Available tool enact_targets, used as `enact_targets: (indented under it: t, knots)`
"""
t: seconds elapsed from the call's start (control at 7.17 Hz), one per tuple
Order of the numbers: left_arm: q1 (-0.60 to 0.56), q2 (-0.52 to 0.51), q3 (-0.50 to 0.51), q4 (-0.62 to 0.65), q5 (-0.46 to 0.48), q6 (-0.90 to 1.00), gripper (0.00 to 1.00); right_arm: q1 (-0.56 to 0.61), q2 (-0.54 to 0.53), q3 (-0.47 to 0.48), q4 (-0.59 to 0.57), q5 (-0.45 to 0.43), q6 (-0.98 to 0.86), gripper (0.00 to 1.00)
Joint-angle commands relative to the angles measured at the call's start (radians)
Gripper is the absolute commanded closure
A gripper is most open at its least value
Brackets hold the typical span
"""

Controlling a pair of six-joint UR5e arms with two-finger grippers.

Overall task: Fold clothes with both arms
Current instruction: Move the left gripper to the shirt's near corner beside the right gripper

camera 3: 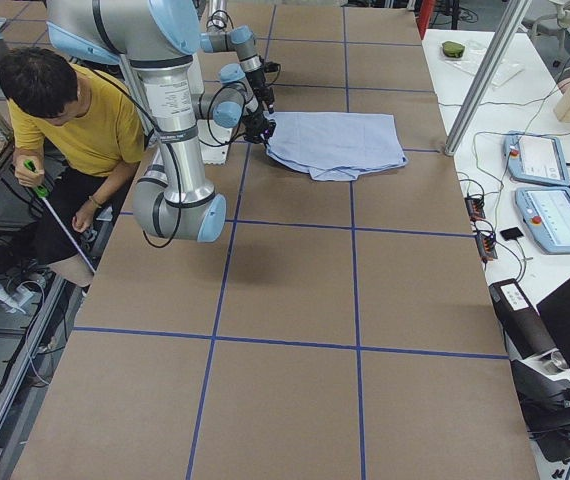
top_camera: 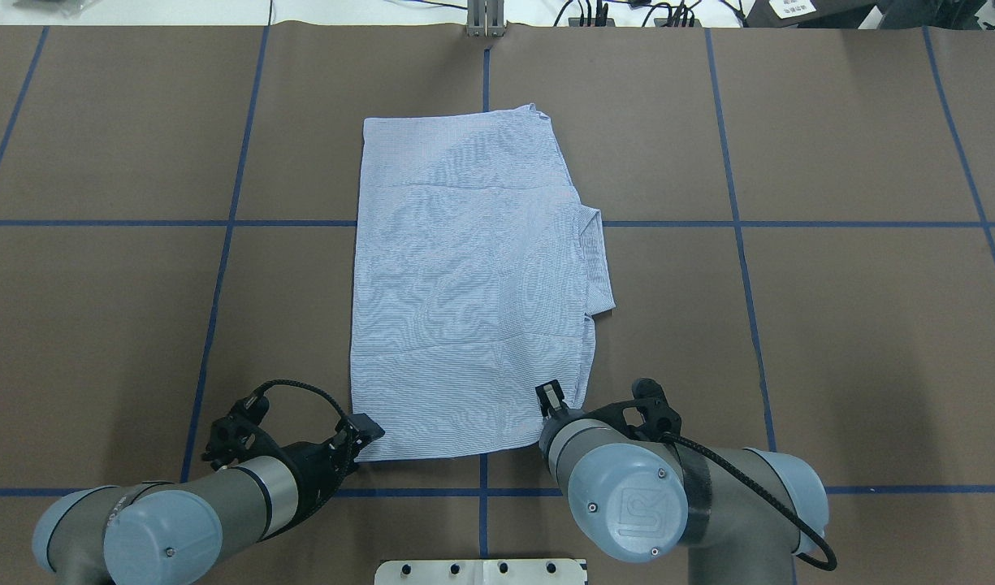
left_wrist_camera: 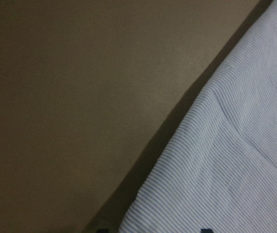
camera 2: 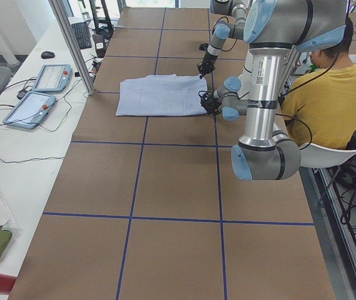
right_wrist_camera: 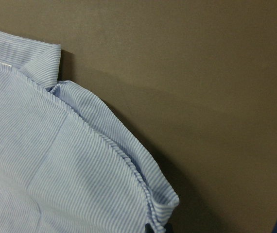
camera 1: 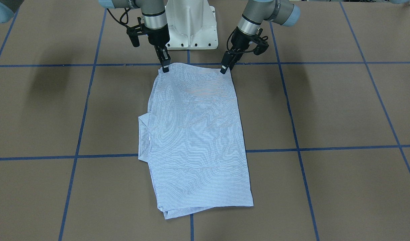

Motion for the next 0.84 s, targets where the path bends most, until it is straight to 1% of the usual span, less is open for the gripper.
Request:
enact_targets:
  t: [0.0,0.42,0.56,0.7]
  knots:
    - [0.001,0.002,0.009,0.005,0.035,-0.002,0.99,0.0,-0.002,0.0,0.0,0.0,0.0,1.0]
    - [-0.001,-0.002,-0.007,0.006,0.035,-0.002,1.0,-0.002,-0.008,0.002,0.0,-0.001,0.0,1.0]
    - [-0.003,0.001,-0.047,0.01,0.029,0.0,1.0,-0.002,-0.012,0.003,0.0,-0.003,0.0,1.0]
    - [-0.001,0.01,-0.111,0.02,-0.006,-0.002,1.0,-0.008,-0.028,0.011,0.0,-0.009,0.005,1.0]
